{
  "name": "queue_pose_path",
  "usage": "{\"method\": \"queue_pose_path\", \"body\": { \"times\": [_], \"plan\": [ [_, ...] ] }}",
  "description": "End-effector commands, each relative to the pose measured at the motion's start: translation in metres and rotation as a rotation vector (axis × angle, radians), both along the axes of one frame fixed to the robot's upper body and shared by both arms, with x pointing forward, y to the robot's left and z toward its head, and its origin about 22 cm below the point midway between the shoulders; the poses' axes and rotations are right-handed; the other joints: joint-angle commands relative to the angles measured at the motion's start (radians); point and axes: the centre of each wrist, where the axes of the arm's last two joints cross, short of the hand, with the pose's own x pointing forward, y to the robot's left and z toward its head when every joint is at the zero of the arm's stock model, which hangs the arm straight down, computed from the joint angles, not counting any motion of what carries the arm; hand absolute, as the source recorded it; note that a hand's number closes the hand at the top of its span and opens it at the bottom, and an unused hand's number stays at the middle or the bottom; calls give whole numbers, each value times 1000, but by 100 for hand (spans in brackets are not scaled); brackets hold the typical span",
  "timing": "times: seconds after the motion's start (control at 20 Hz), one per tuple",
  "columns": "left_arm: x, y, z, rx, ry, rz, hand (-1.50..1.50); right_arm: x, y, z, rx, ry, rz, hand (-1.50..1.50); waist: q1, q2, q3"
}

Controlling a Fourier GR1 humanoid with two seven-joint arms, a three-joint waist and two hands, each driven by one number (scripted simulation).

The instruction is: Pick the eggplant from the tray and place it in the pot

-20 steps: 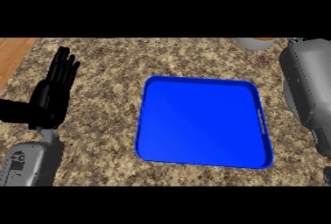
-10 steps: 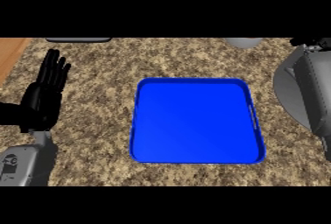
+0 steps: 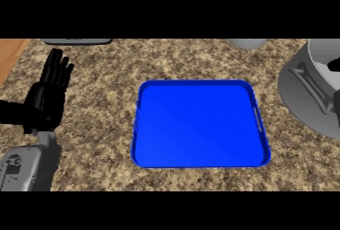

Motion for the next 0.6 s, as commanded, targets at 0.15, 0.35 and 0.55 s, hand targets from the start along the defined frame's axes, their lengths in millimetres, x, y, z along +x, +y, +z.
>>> {"method": "queue_pose_path", "body": {
  "times": [0.15, 0.35, 0.55],
  "plan": [
    [-3, 6, 10, -8, 1, -25, 0, -21, -29, -24, 40, -1, -67, 150, 9, 0, 0],
    [-9, 0, 3, -5, -7, -6, 0, -37, -74, -41, 161, 61, -71, 150, 18, 3, 1],
    [-2, 1, 2, -5, -4, -27, 0, -33, -64, -62, 391, -104, -75, -150, 26, 10, 3]
  ]
}}
